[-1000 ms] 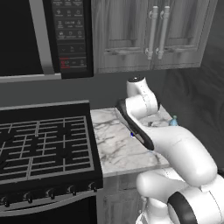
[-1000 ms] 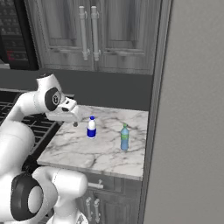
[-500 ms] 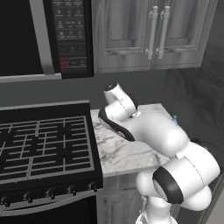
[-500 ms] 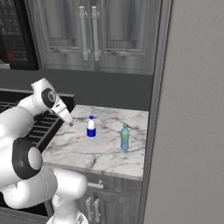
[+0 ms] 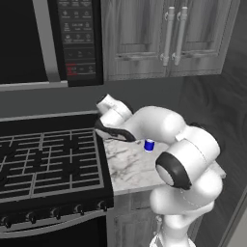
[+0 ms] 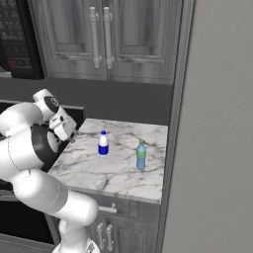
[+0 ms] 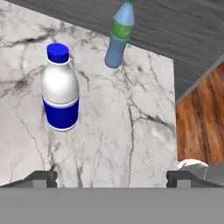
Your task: Take the bottled waters from the counter and place them in the freezer to freeze. Close the freezer door after placing the bottles.
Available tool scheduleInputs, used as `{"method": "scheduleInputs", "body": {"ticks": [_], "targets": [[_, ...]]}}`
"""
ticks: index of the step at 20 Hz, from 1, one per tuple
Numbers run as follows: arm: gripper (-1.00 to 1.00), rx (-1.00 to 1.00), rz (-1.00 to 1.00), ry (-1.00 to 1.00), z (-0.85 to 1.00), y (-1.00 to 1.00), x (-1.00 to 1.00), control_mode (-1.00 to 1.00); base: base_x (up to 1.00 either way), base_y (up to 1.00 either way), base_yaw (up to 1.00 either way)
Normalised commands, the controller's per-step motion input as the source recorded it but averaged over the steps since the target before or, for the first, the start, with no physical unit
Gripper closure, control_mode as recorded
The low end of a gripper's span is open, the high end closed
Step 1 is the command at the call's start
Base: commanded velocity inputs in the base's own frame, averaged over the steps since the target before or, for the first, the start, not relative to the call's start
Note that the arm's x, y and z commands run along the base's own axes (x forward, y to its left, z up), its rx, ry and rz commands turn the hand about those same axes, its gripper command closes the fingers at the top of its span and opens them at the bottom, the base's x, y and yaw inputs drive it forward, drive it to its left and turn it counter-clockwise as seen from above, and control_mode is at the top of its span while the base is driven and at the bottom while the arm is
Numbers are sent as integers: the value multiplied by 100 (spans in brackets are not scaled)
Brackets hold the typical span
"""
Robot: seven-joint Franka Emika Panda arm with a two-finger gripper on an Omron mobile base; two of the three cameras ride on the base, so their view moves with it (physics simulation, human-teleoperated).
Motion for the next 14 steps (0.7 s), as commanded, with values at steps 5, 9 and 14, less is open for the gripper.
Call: {"method": "scheduleInputs", "body": {"ticks": [5,9,14], "targets": [[-100,-5,0,-1,-6,0,0,-100,0,0,0],[-100,-28,4,0,-52,-3,0,-100,0,0,0],[-100,-23,7,0,-46,-16,0,-100,0,0,0]]}}
